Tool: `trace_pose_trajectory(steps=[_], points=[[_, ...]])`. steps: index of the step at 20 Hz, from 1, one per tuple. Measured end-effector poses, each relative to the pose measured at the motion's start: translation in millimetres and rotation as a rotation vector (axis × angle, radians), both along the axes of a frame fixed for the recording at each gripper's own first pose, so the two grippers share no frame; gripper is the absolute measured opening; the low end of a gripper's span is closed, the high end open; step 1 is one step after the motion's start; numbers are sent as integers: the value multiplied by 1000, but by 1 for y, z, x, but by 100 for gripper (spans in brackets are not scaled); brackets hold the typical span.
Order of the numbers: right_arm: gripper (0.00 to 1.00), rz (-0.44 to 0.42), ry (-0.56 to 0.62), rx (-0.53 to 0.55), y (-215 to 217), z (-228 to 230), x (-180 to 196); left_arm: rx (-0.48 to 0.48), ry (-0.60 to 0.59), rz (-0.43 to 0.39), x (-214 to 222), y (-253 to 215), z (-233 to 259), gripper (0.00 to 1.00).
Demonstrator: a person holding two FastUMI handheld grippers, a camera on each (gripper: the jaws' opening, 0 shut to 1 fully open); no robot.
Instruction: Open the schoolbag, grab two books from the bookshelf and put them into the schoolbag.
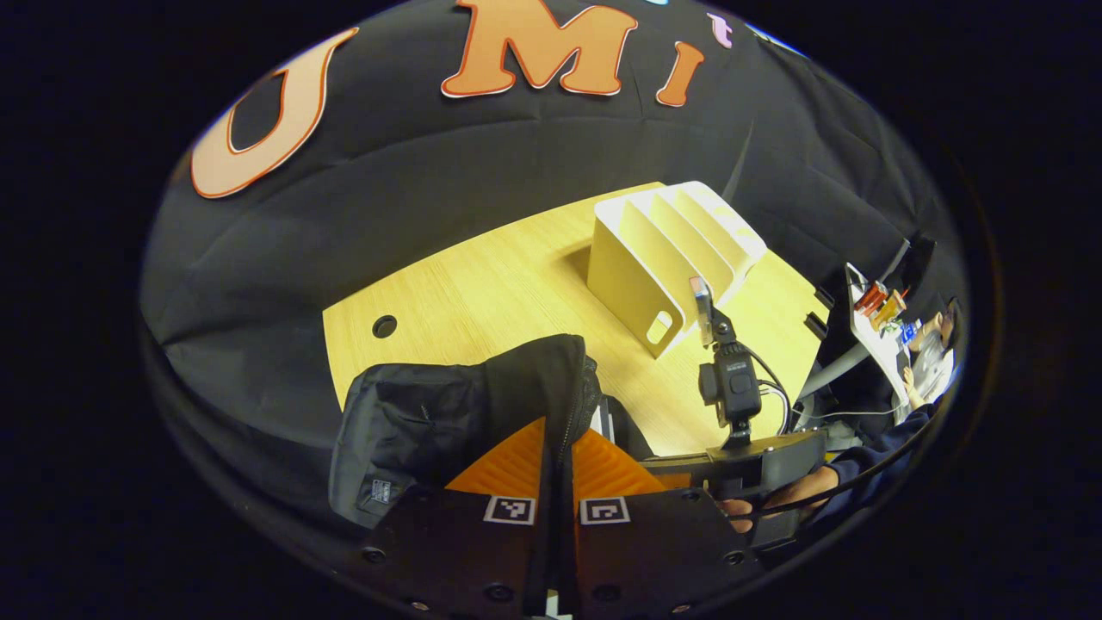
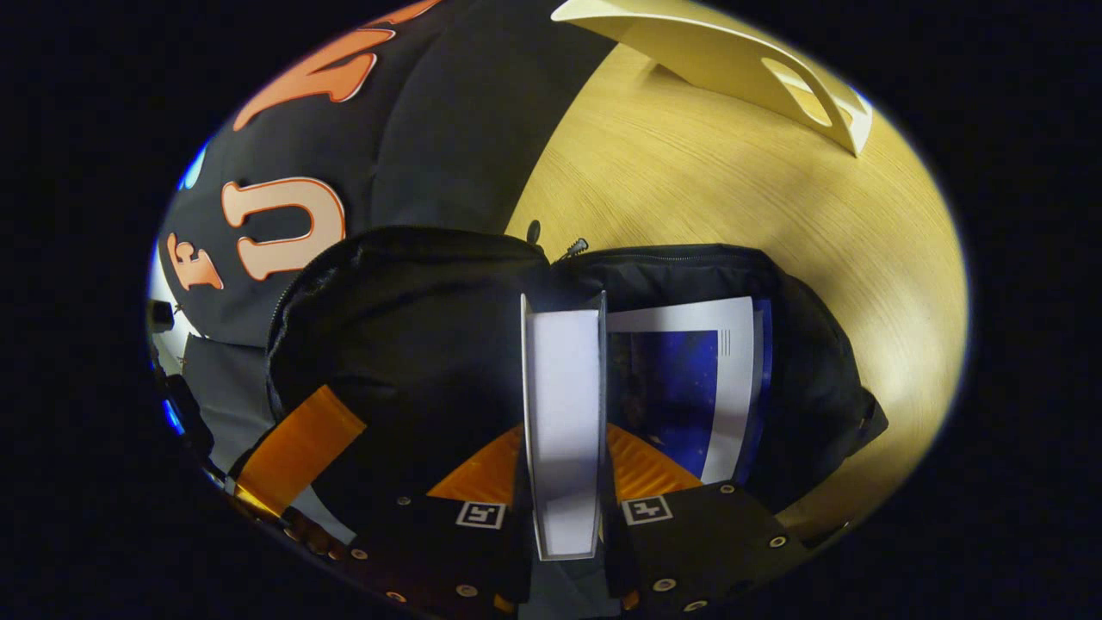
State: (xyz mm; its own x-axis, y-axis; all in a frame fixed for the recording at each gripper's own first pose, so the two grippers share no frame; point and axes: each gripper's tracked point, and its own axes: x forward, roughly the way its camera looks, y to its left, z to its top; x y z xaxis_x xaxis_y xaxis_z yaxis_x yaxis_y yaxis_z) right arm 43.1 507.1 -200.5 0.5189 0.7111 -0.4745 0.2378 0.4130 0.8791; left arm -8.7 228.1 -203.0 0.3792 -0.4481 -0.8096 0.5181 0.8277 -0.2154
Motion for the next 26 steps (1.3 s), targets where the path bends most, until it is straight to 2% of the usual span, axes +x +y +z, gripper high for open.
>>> trace_pose_trajectory(steps=[2,5,7,8,9,11,12,13,14,16,18,22,23,25,26], points=[[42,60,36,-41,-4,2,-4,-20,4,14,1,-1,-4,5],[49,124,65,-122,-8,-11,-7,-20,10,41,-1,-1,-9,5],[58,188,74,-170,-5,-16,-12,-8,13,62,-3,0,-13,5],[64,205,81,-168,-5,-13,-14,-3,11,75,-3,0,-11,5],[65,221,74,-152,-5,-6,-16,5,7,90,-3,1,-10,5],[79,283,86,-177,-18,0,-30,35,-5,130,2,7,-9,5],[100,310,92,-205,-28,-2,-35,46,-6,152,3,9,-10,5],[92,341,85,-210,-37,0,-40,56,-1,176,1,11,-11,5],[96,348,69,-215,-46,5,-43,65,1,196,-1,10,-12,5],[97,352,40,-228,-68,21,-49,76,9,228,-6,6,-15,5],[97,333,-15,-246,-98,31,-51,108,8,252,-10,2,-19,5],[97,238,-139,-357,-179,52,-46,136,19,275,-29,-24,-31,17],[97,208,-168,-402,-204,56,-43,139,22,275,-35,-31,-33,21],[97,143,-216,-467,-244,61,-36,148,26,287,-43,-46,-37,45],[97,116,-237,-487,-262,65,-33,142,27,296,-46,-55,-37,51]])
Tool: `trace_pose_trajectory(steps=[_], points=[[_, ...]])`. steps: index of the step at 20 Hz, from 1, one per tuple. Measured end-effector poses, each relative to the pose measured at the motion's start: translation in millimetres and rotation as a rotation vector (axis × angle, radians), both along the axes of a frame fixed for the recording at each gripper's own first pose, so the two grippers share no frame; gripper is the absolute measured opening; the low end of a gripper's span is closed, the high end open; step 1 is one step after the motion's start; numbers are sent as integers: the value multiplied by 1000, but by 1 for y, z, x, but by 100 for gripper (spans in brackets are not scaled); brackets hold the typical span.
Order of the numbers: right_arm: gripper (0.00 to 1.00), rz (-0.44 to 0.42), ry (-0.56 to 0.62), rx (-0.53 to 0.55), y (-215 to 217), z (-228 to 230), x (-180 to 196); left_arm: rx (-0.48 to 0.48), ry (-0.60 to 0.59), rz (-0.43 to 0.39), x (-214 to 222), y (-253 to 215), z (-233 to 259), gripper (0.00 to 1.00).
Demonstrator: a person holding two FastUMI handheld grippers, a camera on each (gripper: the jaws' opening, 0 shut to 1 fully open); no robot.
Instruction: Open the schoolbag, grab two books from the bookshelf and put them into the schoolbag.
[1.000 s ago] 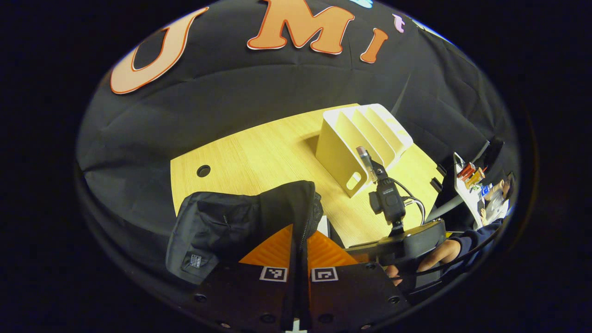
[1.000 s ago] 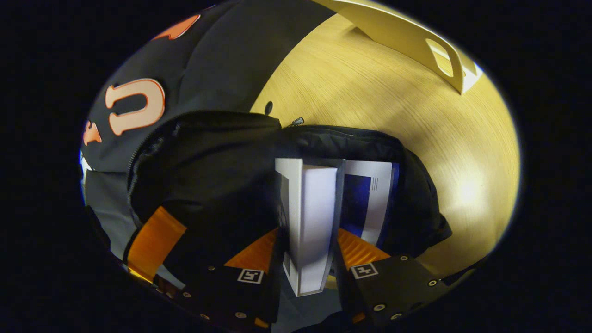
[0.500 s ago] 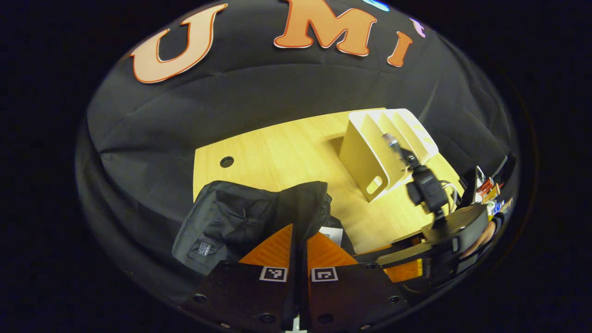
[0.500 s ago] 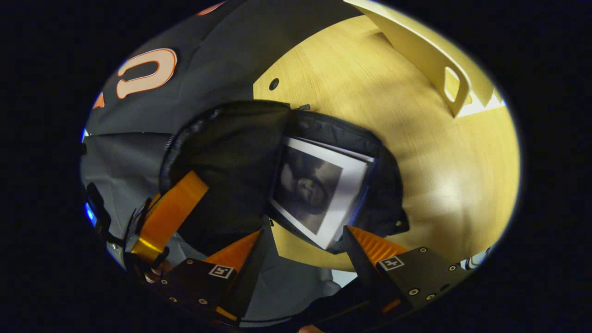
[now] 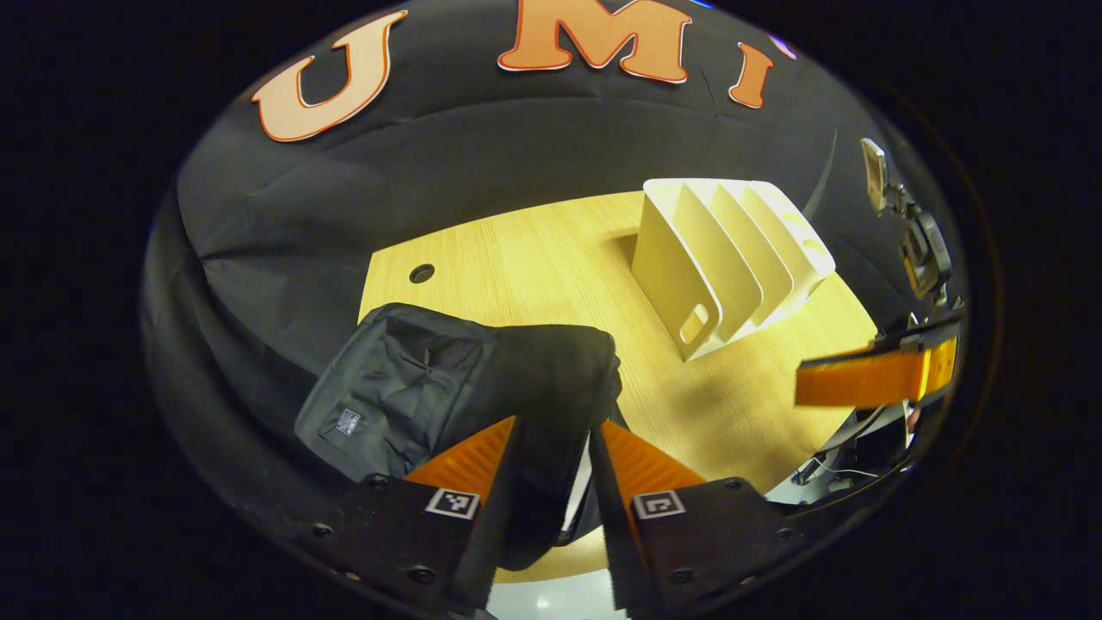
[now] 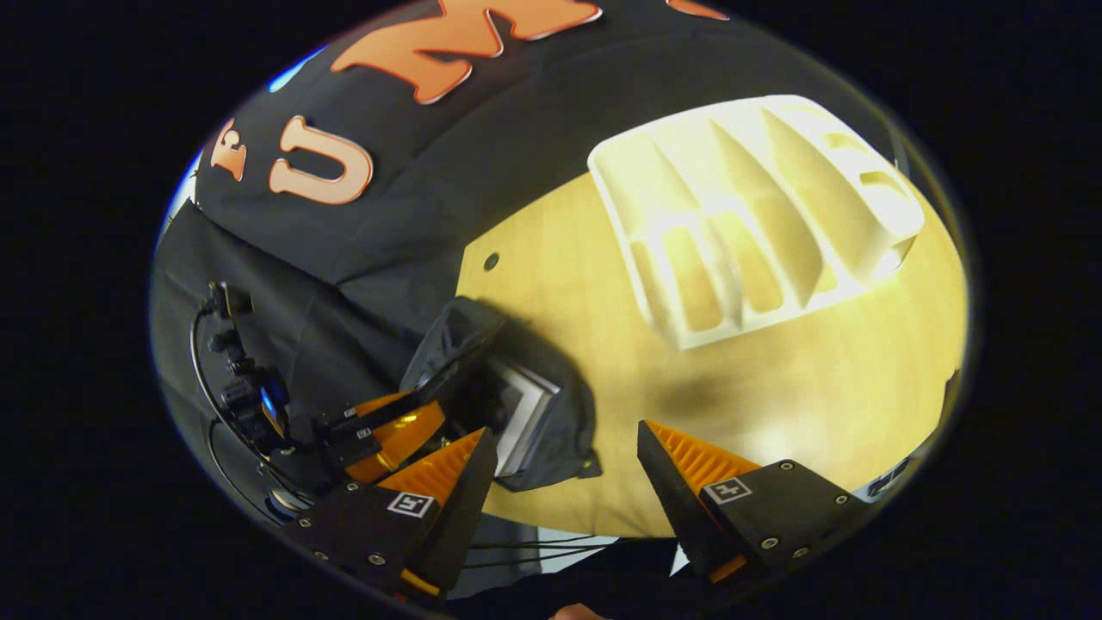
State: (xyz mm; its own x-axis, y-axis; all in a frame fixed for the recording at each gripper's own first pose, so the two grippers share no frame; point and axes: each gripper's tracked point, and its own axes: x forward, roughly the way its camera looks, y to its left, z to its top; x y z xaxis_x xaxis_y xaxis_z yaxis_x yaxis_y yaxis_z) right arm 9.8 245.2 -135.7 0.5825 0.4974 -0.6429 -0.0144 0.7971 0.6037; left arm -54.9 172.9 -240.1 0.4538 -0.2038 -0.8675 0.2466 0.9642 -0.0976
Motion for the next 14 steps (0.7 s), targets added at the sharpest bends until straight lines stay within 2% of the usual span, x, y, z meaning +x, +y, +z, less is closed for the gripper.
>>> trace_pose_trajectory(steps=[1,2,3,5,8,9,14], points=[[97,-27,-25,-16,-15,4,2,-17,-12,5,-1,-12,2,51],[97,-47,-52,-26,-30,8,5,-33,-38,15,1,-23,8,59],[97,-69,-77,-39,-42,12,8,-45,-51,22,2,-36,13,75],[97,-99,-134,-70,-65,19,13,-62,-113,46,8,-60,28,87],[97,-111,-251,-148,-95,28,13,-163,-241,90,18,-110,62,92],[97,-121,-289,-177,-111,31,13,-169,-287,107,23,-123,74,100],[97,-153,-449,-304,-164,55,17,-145,-484,151,26,-172,121,100]])
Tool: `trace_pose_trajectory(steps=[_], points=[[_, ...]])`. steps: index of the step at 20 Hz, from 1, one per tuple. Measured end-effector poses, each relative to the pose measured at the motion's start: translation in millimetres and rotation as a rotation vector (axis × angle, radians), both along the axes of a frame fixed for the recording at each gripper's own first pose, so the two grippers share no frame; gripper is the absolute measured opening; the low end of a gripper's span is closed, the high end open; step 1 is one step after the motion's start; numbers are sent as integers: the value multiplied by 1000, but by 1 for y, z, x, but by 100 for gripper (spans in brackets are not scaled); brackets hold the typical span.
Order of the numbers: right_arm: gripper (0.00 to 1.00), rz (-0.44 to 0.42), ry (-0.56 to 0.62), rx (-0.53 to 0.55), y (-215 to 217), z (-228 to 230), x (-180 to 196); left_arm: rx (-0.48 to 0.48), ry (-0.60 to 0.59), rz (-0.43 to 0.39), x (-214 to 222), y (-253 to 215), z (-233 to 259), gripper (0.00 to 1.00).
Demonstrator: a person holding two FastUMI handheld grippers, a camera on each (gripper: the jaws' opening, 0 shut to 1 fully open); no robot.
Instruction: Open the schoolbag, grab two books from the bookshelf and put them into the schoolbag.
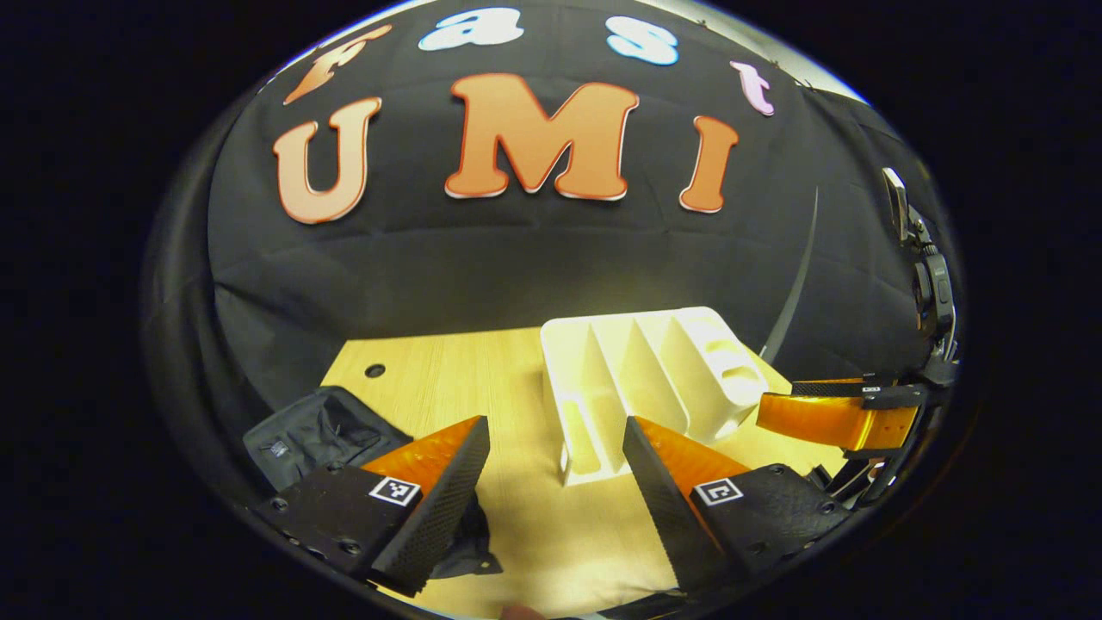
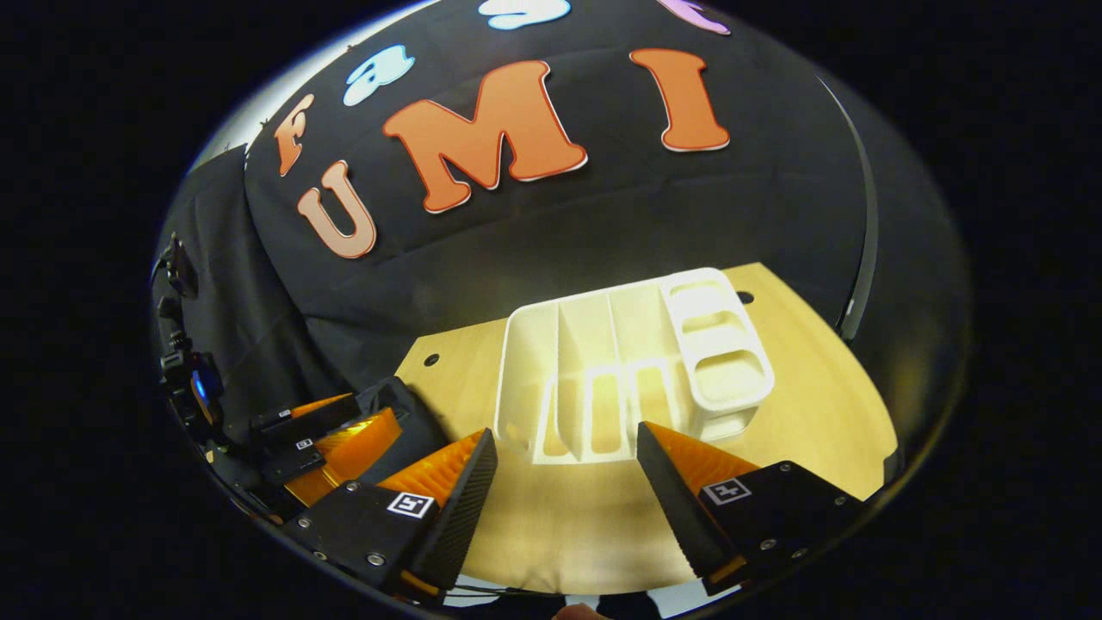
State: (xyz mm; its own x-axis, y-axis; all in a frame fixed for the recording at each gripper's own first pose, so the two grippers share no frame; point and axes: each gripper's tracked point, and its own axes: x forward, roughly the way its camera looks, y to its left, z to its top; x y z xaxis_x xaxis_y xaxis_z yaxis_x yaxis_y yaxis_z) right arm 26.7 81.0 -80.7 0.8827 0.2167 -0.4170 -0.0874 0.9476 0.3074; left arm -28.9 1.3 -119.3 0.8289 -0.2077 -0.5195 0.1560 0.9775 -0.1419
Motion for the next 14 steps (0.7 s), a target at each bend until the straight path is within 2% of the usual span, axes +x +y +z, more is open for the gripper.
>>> trace_pose_trajectory(steps=[4,8,11,14], points=[[97,-43,-148,-55,-32,35,5,-4,-94,69,-4,-25,29,100],[97,-61,-282,-123,-50,61,-3,-27,-203,143,-7,-30,62,99],[97,-84,-375,-168,-55,78,-4,-44,-278,184,-14,-33,80,99],[97,-51,-427,-148,-48,84,-11,4,-295,237,-20,-26,76,100]])
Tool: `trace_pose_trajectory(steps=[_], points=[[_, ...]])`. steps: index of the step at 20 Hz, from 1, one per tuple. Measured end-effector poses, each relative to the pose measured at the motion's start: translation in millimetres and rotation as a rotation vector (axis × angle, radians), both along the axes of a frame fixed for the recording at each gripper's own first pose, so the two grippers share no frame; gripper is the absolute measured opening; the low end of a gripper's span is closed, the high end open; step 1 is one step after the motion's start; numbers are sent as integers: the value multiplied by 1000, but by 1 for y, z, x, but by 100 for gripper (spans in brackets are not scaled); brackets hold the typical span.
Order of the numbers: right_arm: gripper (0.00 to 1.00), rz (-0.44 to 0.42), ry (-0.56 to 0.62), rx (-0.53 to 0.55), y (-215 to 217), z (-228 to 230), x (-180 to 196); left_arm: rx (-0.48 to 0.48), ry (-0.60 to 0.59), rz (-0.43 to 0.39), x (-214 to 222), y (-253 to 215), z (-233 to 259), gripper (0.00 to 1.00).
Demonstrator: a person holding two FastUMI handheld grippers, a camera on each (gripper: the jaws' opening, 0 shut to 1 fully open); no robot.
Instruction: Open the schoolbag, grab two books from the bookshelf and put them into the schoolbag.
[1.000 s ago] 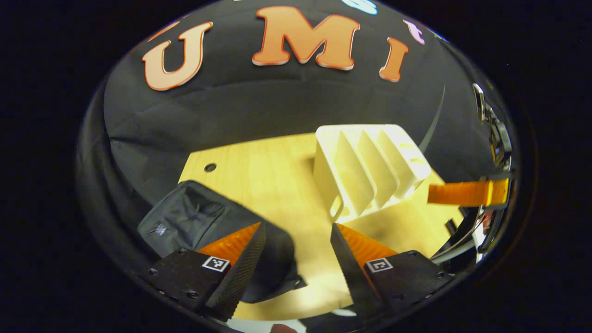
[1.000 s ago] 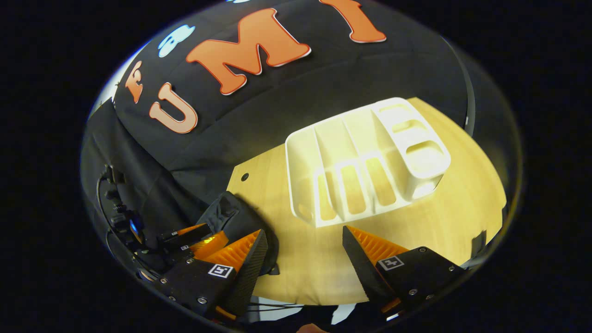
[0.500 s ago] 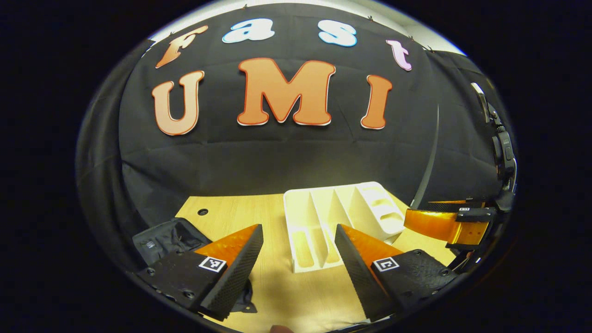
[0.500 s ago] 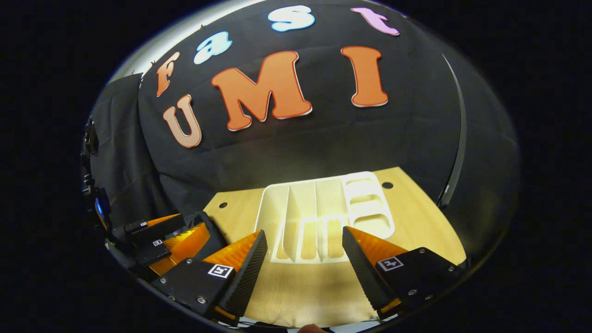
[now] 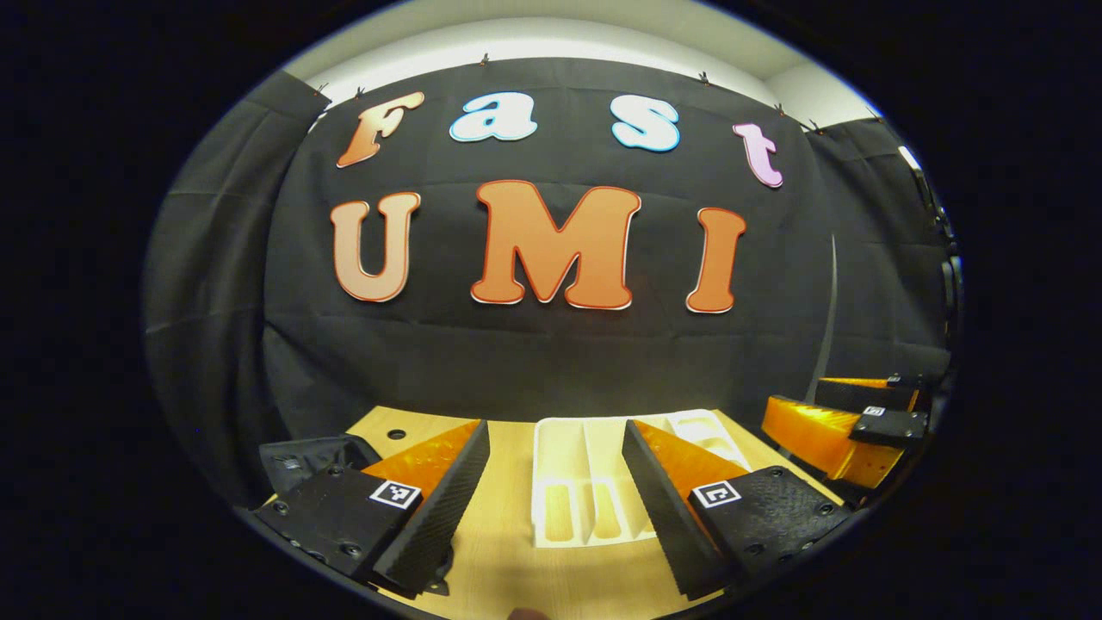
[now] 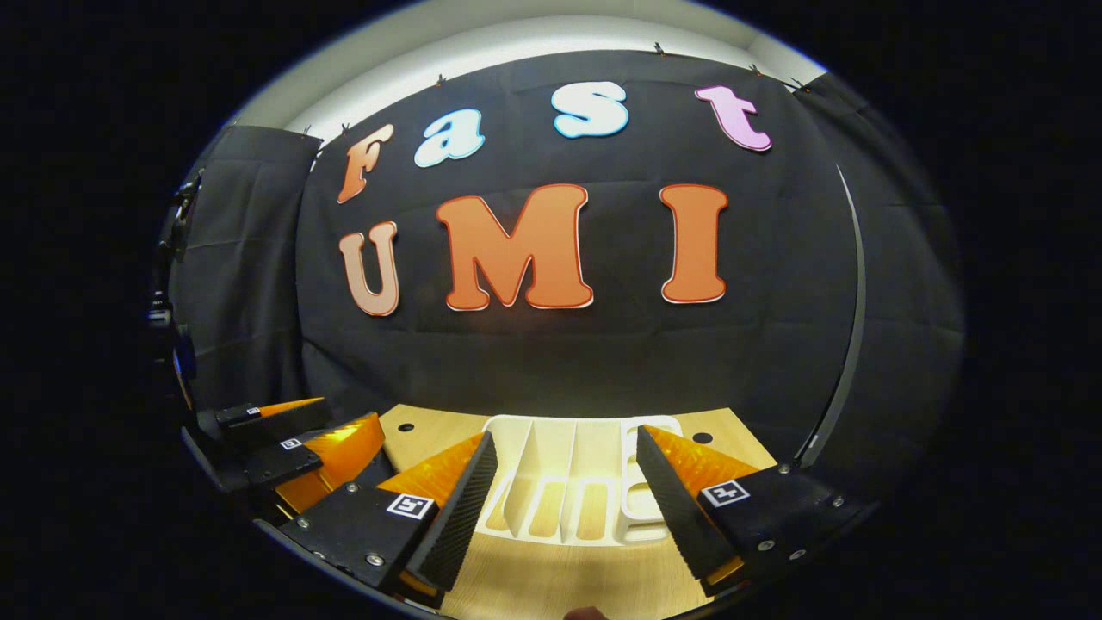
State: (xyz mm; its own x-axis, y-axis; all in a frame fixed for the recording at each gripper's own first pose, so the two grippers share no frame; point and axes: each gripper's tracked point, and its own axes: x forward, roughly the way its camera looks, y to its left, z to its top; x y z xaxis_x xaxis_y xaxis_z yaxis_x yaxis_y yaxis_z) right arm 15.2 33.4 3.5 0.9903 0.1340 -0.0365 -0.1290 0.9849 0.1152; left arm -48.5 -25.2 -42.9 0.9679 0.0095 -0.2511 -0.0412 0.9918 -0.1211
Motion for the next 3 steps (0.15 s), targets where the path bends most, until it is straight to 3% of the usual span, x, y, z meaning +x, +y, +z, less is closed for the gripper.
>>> trace_pose_trajectory(steps=[3], points=[[97,-9,-29,7,-4,2,-3,-17,-43,28,-2,1,9,99]])
